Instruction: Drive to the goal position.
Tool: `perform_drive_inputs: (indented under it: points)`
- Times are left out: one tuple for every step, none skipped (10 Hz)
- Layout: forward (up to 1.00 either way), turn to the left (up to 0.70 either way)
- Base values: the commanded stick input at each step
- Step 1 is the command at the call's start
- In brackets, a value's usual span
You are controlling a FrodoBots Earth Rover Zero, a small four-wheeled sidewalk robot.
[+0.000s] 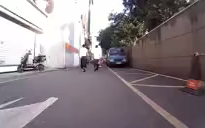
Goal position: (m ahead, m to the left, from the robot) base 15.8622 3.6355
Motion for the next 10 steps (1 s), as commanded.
perform_drive_inputs:
  points:
    - [0.45, 0.00]
    - [0.45, 0.00]
    - [0.45, 0.00]
    - [0.45, 0.00]
    - [0.45, 0.00]
    - [0.45, 0.00]
    - [0.45, 0.00]
    - [0.45, 0.00]
    - [0.45, 0.00]
    - [0.45, 0.00]
